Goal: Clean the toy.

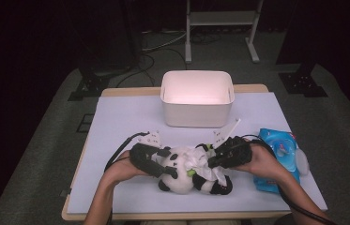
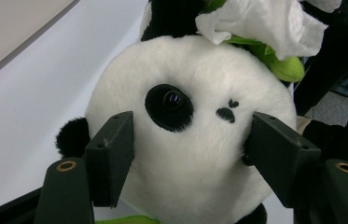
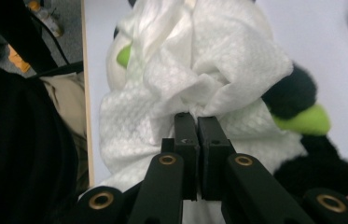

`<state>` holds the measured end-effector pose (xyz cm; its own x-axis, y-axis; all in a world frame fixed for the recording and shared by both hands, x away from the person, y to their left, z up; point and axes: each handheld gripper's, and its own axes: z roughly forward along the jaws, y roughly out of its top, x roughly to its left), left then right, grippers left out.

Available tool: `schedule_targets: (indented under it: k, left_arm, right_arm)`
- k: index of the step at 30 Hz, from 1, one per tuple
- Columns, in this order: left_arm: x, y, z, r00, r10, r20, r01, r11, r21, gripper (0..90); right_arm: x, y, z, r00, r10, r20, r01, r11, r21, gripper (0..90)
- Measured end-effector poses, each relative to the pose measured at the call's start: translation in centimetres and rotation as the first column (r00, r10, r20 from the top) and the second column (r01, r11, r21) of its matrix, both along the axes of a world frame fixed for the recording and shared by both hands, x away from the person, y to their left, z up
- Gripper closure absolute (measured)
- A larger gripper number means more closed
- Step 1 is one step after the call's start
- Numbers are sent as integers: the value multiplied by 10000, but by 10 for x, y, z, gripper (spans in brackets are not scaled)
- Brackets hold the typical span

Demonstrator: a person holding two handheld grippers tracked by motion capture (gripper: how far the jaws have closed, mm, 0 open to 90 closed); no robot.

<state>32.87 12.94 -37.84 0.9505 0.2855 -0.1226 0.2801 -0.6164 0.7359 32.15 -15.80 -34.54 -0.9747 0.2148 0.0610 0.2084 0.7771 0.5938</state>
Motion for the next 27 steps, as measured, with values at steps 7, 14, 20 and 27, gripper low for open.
schedule_targets:
  k: [7,14,20,27]
  left_arm:
    - [-2,0,1,10000,-47,44,47,10000,52,320]
    - [-2,-1,1,10000,-35,45,34,10000,46,319]
    - [-2,0,1,10000,-22,42,22,10000,27,320]
    - [-2,0,0,10000,1,45,-1,10000,62,320]
  right_arm:
    - [3,2,16,10000,88,-29,-86,9989,452,656]
    - [4,18,24,9990,435,-92,-430,9980,464,542]
    - [9,41,20,9981,616,62,-616,9980,143,527]
    - [11,59,12,9971,759,78,-758,9971,-84,660]
